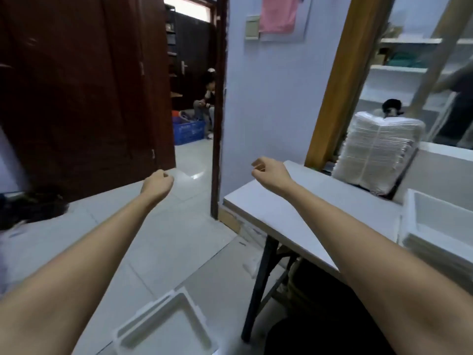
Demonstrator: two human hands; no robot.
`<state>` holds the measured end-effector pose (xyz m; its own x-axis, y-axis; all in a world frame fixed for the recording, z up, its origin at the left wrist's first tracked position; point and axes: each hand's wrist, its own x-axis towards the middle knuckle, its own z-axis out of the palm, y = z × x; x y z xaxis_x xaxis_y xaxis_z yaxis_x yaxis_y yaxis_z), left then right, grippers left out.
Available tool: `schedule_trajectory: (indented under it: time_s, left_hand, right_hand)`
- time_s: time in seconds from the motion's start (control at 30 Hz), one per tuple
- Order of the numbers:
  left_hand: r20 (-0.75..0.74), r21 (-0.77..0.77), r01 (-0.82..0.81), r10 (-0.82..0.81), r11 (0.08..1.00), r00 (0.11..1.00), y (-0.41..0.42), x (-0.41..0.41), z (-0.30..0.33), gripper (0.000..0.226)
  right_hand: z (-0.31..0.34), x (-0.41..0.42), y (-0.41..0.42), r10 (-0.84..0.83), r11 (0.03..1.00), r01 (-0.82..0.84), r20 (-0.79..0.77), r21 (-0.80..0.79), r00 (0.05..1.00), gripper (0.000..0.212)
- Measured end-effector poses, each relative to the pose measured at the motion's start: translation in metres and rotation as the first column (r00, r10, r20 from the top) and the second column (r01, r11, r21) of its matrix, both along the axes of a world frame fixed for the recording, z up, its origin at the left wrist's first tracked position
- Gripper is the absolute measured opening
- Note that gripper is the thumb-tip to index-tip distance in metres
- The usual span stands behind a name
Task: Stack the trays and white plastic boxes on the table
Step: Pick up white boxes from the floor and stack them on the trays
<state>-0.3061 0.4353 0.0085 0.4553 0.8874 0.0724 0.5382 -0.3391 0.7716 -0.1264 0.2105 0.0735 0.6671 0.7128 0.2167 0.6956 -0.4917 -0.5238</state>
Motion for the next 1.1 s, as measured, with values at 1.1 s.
schedule_trajectory:
  time_s: [1.1]
  left_hand:
    - [-0.460, -0.522, -0.473, 0.232, 0.709, 0.857, -0.052, -0.184, -0.513, 0.030]
  right_hand:
    - [-0.500, -0.079, 0.088, 0.042, 0.689, -0.404, -0.524, -0.601, 0.851, 0.069]
